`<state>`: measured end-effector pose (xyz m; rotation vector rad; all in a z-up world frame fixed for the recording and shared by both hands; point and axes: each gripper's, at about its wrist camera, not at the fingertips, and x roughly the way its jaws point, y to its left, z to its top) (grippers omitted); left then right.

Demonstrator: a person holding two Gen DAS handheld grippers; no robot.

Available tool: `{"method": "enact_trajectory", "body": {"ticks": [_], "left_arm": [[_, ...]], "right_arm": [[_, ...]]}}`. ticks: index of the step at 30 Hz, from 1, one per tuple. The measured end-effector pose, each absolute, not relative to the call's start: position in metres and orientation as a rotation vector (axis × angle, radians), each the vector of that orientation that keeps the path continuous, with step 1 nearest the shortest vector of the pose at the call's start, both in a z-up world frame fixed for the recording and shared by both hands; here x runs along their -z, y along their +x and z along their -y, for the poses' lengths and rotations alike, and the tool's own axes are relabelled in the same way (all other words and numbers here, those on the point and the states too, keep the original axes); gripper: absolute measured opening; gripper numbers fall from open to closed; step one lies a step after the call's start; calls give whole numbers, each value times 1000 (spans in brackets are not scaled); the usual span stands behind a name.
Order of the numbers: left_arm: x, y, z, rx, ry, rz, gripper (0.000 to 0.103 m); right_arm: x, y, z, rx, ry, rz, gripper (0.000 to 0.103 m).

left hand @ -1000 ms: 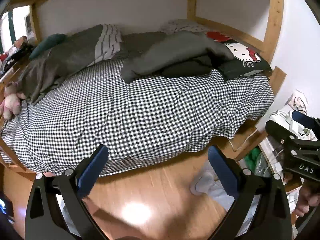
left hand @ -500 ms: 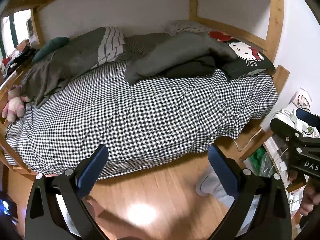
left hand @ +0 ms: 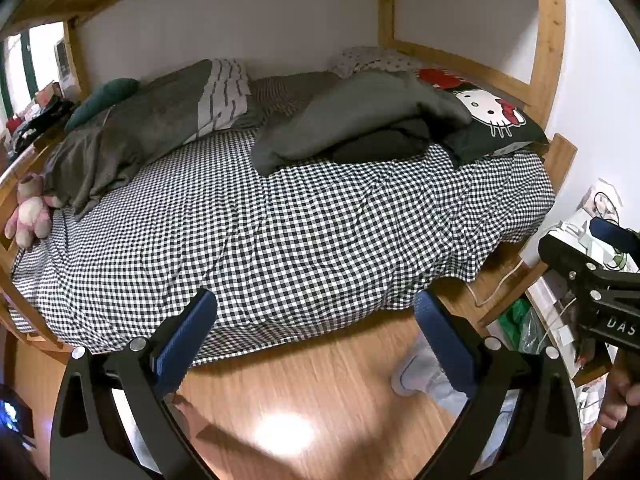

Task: Fold large clothes

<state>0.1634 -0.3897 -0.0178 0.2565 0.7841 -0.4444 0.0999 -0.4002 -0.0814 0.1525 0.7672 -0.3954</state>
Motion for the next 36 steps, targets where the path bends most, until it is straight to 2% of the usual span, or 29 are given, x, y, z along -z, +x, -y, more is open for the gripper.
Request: {"method": "enact_trajectory", "body": {"ticks": [36], "left_arm": [[16,161,390,463,268,-775,97]], "right_arm": [[81,100,396,385,149,-765,100]]}}
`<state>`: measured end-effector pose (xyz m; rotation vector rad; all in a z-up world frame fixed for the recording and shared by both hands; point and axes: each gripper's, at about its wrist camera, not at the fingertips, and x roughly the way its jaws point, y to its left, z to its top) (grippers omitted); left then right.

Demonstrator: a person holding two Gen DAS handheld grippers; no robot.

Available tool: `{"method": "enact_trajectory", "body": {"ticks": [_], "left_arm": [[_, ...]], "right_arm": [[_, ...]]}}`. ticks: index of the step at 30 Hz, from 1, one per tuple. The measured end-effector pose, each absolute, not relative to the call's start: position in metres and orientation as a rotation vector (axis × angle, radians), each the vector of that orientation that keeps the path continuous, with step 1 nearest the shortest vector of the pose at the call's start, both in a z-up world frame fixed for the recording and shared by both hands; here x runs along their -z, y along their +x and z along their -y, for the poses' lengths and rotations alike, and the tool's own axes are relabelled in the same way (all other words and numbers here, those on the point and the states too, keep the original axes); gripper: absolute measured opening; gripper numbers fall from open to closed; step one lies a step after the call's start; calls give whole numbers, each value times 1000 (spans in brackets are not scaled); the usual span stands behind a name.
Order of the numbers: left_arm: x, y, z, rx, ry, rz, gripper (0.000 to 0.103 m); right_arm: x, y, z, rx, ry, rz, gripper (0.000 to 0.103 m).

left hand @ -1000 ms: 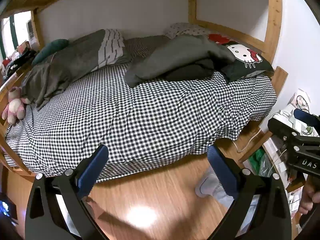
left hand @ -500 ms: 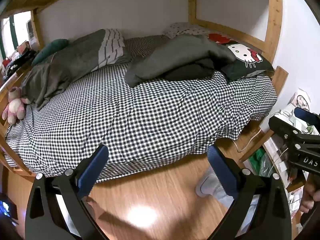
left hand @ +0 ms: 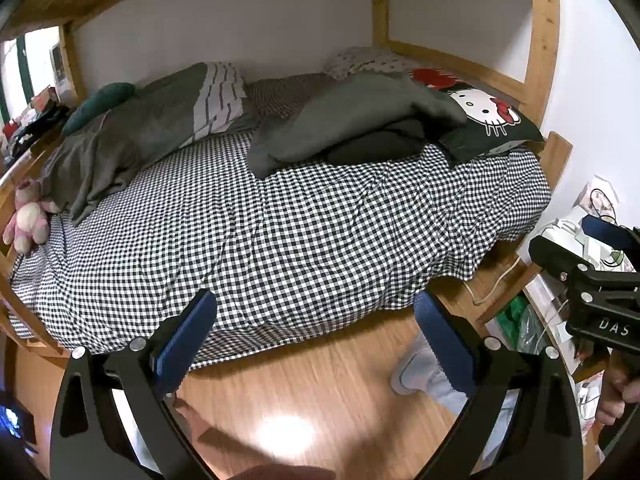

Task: Fold large clothes

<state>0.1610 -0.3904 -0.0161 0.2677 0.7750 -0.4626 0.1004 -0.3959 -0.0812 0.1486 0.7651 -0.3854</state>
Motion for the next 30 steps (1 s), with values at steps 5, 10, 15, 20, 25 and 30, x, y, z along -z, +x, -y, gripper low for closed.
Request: {"method": "enact_trajectory", "body": {"ticks": [5,10,15,20,25,30], "left_arm": [[17,162,391,453,272,-778,97],[18,162,391,449,274,-783,97],[18,161,393,452,277,-781,97],[17,161,392,442,270,-778,97],[17,162,389,433,266,-775,97],[16,161,388,438,267,-775,97]], "right_arm": [[82,99,395,385,149,-766,100],[82,99,396,386,151,-764,100],[82,99,397,386,155,-763,100],[81,98,400,388,158,-760,100],[80,99,400,388,161,-760,100],[81,99,399,387,160,-761,100]]}}
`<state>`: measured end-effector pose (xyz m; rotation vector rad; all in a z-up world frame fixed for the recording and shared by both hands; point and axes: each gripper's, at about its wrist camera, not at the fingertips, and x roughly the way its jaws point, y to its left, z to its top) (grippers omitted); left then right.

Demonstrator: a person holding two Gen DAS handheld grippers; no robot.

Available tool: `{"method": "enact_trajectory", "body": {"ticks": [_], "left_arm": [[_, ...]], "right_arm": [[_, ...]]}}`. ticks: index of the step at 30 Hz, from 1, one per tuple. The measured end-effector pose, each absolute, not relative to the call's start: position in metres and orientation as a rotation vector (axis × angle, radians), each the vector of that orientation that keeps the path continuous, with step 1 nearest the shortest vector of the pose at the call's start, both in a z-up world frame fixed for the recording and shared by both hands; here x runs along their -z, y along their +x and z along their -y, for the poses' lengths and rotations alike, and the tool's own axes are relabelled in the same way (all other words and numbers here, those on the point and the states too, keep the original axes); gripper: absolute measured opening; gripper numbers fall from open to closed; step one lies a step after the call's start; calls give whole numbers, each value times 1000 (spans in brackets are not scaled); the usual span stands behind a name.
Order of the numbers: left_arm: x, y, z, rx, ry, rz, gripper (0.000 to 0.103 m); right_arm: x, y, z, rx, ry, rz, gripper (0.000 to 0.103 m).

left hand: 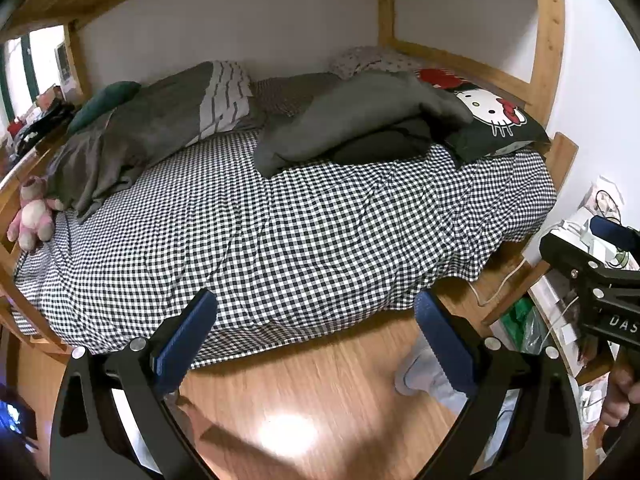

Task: Fold large clothes

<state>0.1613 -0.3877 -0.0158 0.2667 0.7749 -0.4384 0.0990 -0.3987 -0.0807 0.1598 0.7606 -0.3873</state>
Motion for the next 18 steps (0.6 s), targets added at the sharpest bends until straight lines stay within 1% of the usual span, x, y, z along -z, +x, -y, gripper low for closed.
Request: {"method": "enact_trajectory", "body": {"ticks": [18], "left_arm": [[16,162,390,442,274,-779,97]], "right_arm": [[80,100,398,379,159,-761,100]]}}
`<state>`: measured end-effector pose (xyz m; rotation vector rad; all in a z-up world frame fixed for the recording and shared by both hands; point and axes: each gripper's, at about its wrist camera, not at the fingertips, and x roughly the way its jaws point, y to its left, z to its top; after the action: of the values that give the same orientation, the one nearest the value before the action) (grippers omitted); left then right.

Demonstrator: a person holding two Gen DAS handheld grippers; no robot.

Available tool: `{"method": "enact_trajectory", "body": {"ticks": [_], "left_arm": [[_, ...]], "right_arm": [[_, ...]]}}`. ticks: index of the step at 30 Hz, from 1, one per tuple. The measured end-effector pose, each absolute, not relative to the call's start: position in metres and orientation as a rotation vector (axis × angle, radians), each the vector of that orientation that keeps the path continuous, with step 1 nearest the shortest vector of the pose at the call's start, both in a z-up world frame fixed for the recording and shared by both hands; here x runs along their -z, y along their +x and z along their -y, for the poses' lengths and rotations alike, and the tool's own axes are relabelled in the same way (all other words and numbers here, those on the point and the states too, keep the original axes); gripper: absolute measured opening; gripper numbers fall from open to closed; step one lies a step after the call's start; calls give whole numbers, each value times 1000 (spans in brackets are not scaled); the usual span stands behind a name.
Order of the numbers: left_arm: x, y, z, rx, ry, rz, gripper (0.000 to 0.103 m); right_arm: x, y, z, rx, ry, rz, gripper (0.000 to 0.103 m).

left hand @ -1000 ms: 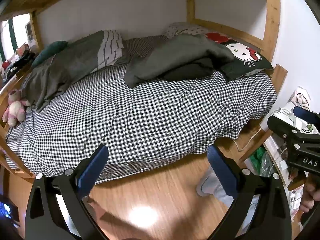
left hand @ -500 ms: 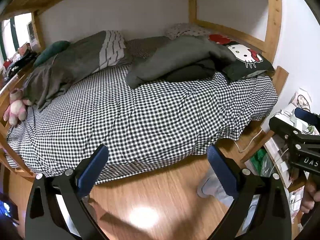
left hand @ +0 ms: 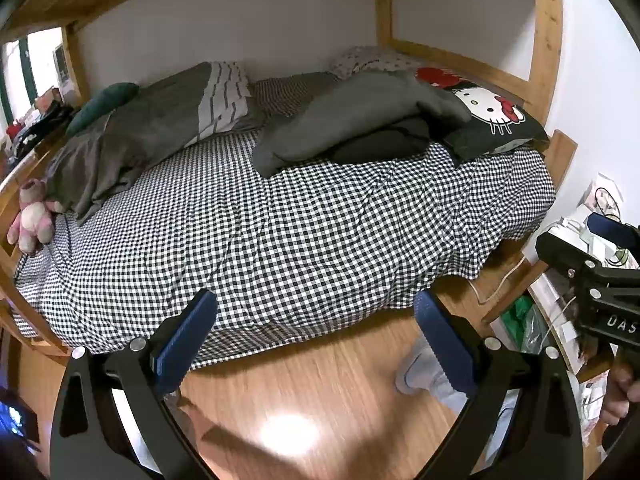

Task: Fold large clothes

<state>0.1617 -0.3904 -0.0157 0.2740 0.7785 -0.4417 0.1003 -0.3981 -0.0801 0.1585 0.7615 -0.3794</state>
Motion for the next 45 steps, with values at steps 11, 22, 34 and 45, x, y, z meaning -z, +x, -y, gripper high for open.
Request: {"method": "enact_trajectory", "body": {"ticks": [11,22,34,45], "left_arm": [[16,162,392,444,279,-779,97],[16,162,391,431,272,-782,97],[15,158,391,438,278,-775,97],[15,159,392,436,274,-781,97]], "right_arm": [[79,100,399,377,159,-758,100],[80,100,401,376,162,-761,100],[80,99,401,376,159,-757,100],[80,100,399,375,157,-758,100]]}}
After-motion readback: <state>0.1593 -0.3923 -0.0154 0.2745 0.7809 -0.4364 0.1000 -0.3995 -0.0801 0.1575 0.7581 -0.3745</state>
